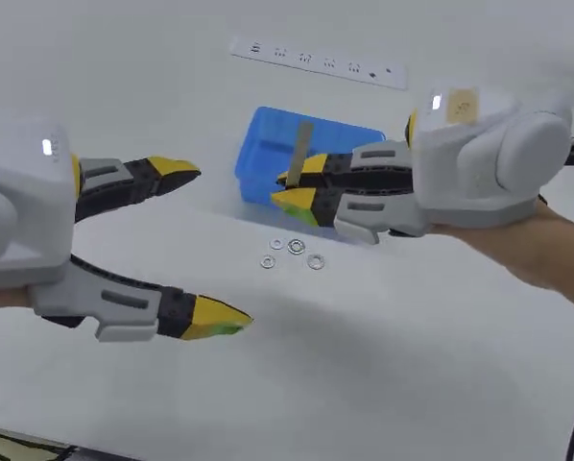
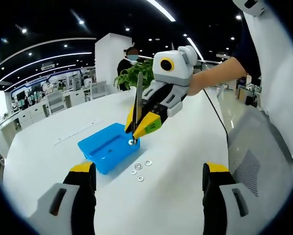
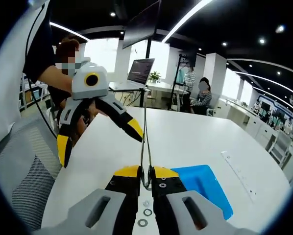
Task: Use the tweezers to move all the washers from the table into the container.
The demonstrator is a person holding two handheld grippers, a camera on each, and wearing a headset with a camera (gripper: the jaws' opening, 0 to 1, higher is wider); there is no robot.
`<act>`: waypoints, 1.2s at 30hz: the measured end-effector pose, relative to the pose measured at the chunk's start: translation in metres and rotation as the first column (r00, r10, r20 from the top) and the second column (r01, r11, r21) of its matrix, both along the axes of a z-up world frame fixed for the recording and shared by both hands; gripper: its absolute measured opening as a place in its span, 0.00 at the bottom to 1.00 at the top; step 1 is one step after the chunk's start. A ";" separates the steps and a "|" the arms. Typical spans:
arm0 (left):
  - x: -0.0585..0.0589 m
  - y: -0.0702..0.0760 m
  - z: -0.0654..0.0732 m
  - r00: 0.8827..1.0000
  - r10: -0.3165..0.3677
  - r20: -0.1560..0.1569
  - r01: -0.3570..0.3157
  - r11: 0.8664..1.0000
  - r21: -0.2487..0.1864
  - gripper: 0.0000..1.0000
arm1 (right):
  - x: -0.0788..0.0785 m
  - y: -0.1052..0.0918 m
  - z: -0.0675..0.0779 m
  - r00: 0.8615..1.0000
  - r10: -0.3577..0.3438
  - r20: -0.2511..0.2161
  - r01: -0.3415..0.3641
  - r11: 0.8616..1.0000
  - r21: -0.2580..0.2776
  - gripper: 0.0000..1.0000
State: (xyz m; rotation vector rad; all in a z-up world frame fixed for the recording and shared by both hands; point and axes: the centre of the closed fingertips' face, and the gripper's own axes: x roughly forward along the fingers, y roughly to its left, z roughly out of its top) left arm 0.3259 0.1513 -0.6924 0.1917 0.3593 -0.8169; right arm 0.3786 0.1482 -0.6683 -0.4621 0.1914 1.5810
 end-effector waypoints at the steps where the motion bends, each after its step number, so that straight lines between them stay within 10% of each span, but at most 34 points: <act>1: 0.000 0.002 -0.001 1.000 0.012 0.006 -0.012 1.000 -0.004 0.96 | 0.002 0.001 0.003 1.000 -0.002 0.005 0.002 1.000 0.006 0.09; 7: 0.003 0.012 0.000 0.995 0.098 0.036 -0.095 0.992 -0.077 0.99 | 0.021 0.008 0.018 0.999 -0.018 0.037 0.017 1.000 0.024 0.09; 17: 0.004 0.004 -0.010 0.989 0.103 0.103 -0.099 0.994 -0.046 0.99 | 0.070 0.012 0.009 0.996 -0.076 0.053 0.076 0.997 0.005 0.09; 36: -0.007 -0.009 -0.032 0.995 0.102 -0.002 -0.102 0.991 -0.082 0.96 | 0.105 0.010 -0.065 0.989 -0.142 -0.026 0.140 0.987 -0.075 0.09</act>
